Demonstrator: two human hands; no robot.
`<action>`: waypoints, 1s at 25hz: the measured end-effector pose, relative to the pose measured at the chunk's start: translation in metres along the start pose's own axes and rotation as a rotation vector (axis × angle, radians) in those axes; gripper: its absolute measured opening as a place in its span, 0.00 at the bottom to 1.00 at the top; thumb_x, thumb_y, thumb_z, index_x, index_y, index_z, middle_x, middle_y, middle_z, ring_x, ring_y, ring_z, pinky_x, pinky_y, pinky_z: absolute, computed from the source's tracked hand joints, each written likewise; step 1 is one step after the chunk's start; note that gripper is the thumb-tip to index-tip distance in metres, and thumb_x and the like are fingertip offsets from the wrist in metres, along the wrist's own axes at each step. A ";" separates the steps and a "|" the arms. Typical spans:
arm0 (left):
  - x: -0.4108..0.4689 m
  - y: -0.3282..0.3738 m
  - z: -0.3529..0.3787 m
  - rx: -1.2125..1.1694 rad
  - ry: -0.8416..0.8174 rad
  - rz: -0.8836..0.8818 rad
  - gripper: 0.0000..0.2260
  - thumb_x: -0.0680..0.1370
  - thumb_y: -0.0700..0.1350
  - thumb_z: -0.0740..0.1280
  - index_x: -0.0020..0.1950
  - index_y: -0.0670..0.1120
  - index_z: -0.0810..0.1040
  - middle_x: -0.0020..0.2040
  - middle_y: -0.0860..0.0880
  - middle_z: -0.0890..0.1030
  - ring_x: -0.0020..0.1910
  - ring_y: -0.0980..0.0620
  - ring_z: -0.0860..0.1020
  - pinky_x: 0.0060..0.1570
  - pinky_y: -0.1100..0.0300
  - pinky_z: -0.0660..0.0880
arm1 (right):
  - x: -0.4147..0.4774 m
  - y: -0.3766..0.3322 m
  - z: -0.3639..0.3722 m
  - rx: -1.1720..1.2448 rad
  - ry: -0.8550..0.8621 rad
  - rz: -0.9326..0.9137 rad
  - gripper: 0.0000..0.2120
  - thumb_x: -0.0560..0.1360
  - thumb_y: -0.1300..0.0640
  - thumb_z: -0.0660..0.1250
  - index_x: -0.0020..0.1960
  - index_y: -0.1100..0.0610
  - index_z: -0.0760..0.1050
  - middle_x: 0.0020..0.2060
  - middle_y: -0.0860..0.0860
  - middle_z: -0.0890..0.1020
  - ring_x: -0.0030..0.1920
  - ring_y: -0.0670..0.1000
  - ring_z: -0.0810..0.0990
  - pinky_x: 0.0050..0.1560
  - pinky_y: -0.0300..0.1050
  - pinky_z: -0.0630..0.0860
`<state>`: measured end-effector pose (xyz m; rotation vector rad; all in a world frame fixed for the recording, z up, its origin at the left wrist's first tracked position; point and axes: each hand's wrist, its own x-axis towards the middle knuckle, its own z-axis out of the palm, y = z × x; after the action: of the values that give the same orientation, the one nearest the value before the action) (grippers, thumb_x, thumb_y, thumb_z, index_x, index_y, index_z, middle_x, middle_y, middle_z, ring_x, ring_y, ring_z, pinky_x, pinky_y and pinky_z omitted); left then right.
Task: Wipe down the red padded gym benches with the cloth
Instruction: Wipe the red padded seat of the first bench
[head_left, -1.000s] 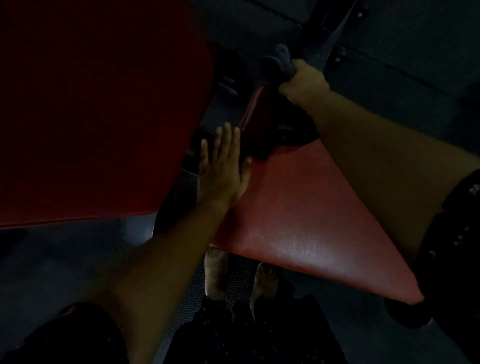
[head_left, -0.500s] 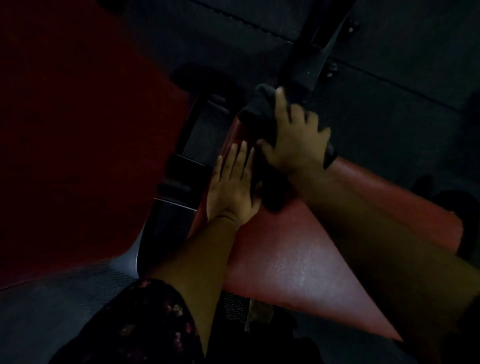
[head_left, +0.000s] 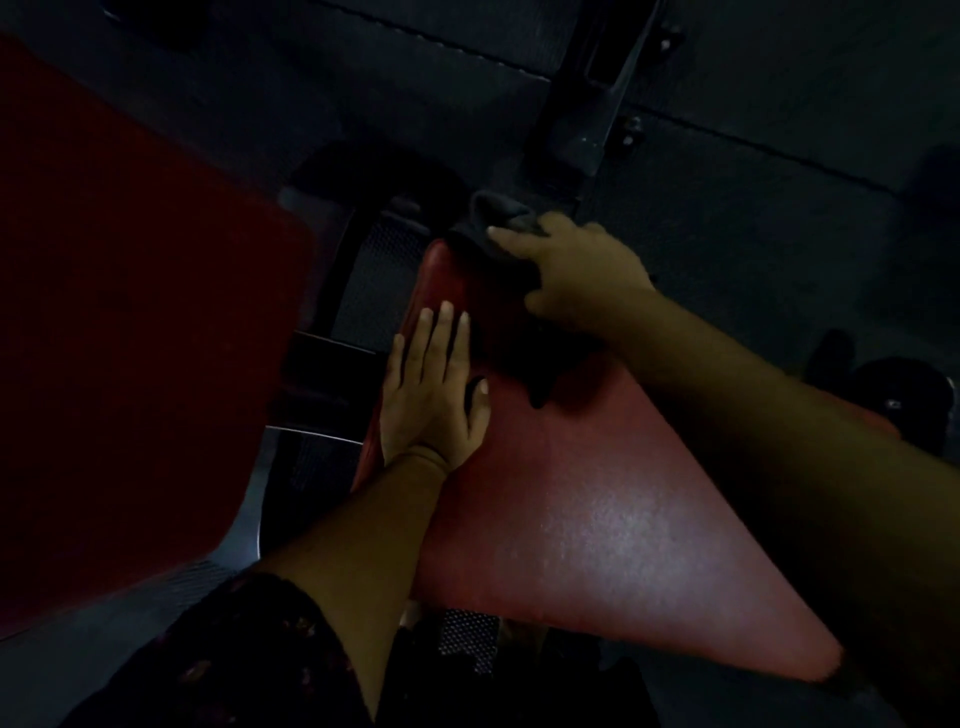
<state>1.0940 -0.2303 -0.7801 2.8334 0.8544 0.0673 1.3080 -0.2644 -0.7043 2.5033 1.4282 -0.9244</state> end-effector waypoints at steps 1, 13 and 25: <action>0.000 0.001 0.001 -0.002 0.004 -0.003 0.30 0.77 0.52 0.56 0.77 0.42 0.61 0.78 0.41 0.62 0.77 0.43 0.58 0.75 0.46 0.51 | -0.005 0.013 0.002 0.006 -0.026 -0.026 0.34 0.77 0.52 0.65 0.76 0.36 0.52 0.72 0.53 0.62 0.65 0.62 0.67 0.59 0.57 0.73; 0.000 -0.001 0.006 0.032 0.063 0.006 0.30 0.77 0.51 0.57 0.78 0.41 0.62 0.78 0.41 0.62 0.77 0.43 0.59 0.75 0.44 0.54 | -0.051 0.045 0.022 0.066 -0.112 0.216 0.43 0.74 0.41 0.68 0.77 0.34 0.41 0.77 0.52 0.52 0.68 0.65 0.65 0.59 0.64 0.71; -0.001 -0.003 0.008 0.052 0.082 0.024 0.29 0.79 0.52 0.53 0.78 0.41 0.61 0.78 0.41 0.62 0.77 0.42 0.58 0.75 0.45 0.52 | -0.086 0.087 0.030 0.106 -0.037 0.386 0.35 0.77 0.51 0.66 0.77 0.38 0.53 0.70 0.54 0.65 0.63 0.62 0.71 0.54 0.55 0.73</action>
<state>1.0926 -0.2298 -0.7889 2.9075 0.8498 0.1681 1.3334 -0.3875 -0.6973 2.6822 0.8557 -0.9805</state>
